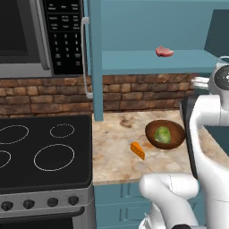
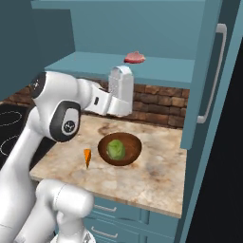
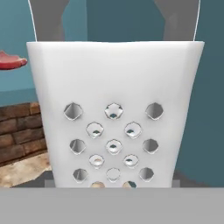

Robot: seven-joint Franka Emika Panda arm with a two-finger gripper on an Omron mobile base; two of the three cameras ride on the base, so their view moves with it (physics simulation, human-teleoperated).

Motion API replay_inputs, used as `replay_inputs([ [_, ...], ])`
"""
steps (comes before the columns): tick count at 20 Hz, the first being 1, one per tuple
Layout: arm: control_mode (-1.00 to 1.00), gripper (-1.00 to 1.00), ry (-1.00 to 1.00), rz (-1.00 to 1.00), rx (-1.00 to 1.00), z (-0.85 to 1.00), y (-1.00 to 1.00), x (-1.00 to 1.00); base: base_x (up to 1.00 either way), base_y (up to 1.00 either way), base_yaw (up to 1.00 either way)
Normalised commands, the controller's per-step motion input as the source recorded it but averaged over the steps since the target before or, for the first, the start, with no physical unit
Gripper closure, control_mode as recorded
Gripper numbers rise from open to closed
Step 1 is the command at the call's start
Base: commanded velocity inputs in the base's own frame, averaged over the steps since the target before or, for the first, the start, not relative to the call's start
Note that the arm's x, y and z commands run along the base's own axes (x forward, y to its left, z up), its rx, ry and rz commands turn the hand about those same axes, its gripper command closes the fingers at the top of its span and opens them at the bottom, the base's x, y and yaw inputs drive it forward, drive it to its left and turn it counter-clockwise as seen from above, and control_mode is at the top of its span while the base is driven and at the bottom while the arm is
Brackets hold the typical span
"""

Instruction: Pick the cheese from the fridge and the cheese grater from the cabinet and place them next to the salad bowl.

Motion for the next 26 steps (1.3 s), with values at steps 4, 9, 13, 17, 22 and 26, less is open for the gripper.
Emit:
replay_inputs([
  [4,-1.0,1.0,0.0,0.01,0.0,-0.64,-0.01,-0.11,0.0,0.0,0.0],
  [9,-1.0,1.0,0.0,0.09,0.0,-0.78,-0.07,0.0,0.0,0.0,0.0],
  [13,-1.0,1.0,0.0,0.14,0.0,-0.81,-0.09,-0.03,0.0,0.0,0.0],
  [17,-1.0,1.0,0.0,0.07,0.0,-0.73,-0.17,0.0,0.0,0.0,0.0],
  [22,-1.0,1.0,0.01,0.02,0.0,-0.66,-0.17,0.0,0.0,0.0,0.0],
  [26,-1.0,1.0,-0.02,0.03,0.0,-0.57,-0.08,0.0,0.0,0.0,0.0],
])
